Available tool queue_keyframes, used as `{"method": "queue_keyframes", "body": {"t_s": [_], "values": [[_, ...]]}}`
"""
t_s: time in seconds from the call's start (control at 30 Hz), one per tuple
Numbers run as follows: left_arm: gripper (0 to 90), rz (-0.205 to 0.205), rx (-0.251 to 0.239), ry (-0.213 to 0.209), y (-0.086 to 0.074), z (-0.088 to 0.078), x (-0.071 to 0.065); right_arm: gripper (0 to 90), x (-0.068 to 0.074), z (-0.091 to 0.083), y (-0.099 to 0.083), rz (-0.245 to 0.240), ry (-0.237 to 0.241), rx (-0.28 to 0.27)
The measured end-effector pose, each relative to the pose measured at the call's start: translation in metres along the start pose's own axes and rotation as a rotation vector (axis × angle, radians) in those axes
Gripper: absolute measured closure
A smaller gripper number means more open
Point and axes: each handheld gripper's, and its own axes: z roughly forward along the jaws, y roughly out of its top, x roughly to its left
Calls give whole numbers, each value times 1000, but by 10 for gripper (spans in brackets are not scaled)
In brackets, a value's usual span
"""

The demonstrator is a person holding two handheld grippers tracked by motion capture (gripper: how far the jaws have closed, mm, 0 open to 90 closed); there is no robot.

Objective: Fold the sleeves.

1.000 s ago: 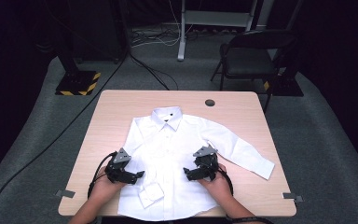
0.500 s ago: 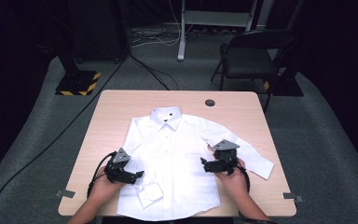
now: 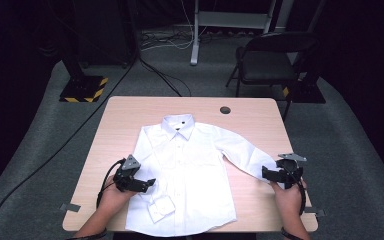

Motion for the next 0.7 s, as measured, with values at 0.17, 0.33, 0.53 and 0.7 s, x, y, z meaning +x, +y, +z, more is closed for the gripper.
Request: {"method": "queue_keyframes", "body": {"t_s": [0.17, 0.33, 0.53, 0.7], "values": [[95, 19, 12, -2, 1, 6, 0, 84, -11, -2, -7, 9, -73, 22], [81, 43, 10, 4, 1, 9, -2, 88, -18, -3, -16, 42, -101, 57], [76, 44, 5, 7, 2, 12, -3, 123, -25, -5, -22, 78, -98, 62], [76, 44, 5, 7, 2, 12, -3, 205, -28, -7, -23, 110, -63, 54]]}}
